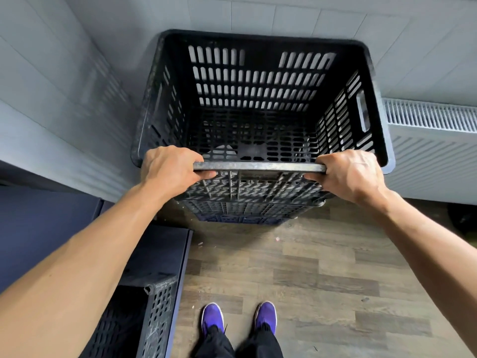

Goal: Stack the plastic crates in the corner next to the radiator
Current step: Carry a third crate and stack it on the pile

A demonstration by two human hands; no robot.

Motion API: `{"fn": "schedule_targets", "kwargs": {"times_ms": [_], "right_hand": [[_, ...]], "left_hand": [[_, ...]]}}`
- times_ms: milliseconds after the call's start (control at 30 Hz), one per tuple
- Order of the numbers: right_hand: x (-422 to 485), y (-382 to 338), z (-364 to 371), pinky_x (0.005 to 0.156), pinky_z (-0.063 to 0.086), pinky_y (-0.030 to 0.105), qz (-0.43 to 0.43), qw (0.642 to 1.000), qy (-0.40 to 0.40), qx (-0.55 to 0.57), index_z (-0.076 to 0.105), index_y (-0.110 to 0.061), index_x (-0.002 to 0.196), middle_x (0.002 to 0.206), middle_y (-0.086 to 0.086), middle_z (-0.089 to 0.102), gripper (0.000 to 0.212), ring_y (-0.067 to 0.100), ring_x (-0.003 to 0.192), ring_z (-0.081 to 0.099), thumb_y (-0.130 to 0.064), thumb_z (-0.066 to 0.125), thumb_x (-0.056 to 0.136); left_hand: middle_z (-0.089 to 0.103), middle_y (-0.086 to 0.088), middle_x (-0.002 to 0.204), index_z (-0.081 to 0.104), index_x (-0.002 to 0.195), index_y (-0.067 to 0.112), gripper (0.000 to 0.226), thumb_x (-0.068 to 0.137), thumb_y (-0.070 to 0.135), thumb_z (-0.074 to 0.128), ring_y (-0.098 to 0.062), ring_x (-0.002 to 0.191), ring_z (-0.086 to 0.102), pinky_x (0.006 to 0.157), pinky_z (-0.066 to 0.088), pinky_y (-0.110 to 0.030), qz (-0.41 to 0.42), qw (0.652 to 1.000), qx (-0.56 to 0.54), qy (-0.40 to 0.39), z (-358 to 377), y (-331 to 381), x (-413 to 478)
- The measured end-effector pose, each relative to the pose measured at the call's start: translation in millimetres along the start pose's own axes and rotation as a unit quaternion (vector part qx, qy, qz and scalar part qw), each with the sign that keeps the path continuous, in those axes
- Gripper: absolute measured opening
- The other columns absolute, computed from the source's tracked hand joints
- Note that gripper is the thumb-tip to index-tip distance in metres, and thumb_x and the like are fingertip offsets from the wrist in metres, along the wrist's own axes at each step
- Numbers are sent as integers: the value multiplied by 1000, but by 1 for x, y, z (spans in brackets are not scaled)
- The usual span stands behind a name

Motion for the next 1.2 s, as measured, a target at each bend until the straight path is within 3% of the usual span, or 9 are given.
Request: {"fn": "schedule_targets", "kwargs": {"times_ms": [233, 433, 567, 933, 1067, 1200], "right_hand": [[-5, -2, 1, 59, 44, 30, 21, 1000, 3, 1, 60, -24, 80, 59, -7, 50, 43, 21, 54, 49, -66, 53, 87], [-12, -7, 8, 58, 40, 28, 39, 999, -14, 13, 67, -24, 87, 58, -7, 51, 43, 19, 54, 49, -64, 54, 87], [-8, -5, 8, 57, 39, 28, 38, 999, -15, 13, 64, -24, 84, 56, -9, 48, 42, 14, 50, 46, -65, 53, 87], [-2, -3, 16, 56, 45, 26, 7, 999, -48, 21, 60, -27, 80, 61, -8, 57, 38, 11, 53, 56, -64, 54, 88], [-5, -7, 16, 56, 43, 25, -15, 998, -52, 40, 64, -28, 88, 63, -10, 58, 50, 7, 55, 56, -77, 52, 79], [-6, -8, 22, 66, 51, 34, -53, 984, -142, 93, 63, -28, 113, 82, -8, 63, 86, 11, 71, 59, -95, 35, 66]], "left_hand": [[48, 11, 56, 64, 79, 32, 55, 80, 81, 40, -19, 63, 51, 62, 38, -30, 12, 1000, -6, -11, -3, 2, -6], [51, 9, 54, 66, 78, 30, 55, 80, 79, 44, -19, 63, 53, 65, 44, -31, 26, 999, -5, -26, -4, -1, -7], [51, 9, 55, 65, 77, 29, 55, 79, 80, 44, -19, 64, 53, 65, 42, -31, 17, 999, -4, -26, -4, -4, -5], [60, 8, 63, 67, 90, 33, 56, 78, 82, 43, -19, 69, 59, 68, 45, -31, 16, 999, -21, -42, 2, -5, -6], [71, 7, 88, 67, 106, 41, 59, 74, 85, 45, -22, 92, 65, 82, 47, -37, 25, 998, -33, -49, 1, 0, -10], [61, 5, 128, 47, 139, 40, 88, 69, 91, 31, -20, 128, 47, 103, 36, -45, 85, 986, -85, -119, 0, 2, -12]]}}
Point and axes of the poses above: each hand's wrist, its own x-axis towards the middle knuckle, its own z-axis out of the palm, y = z × x, the point moved 9 cm from there along x, towards the middle knuckle
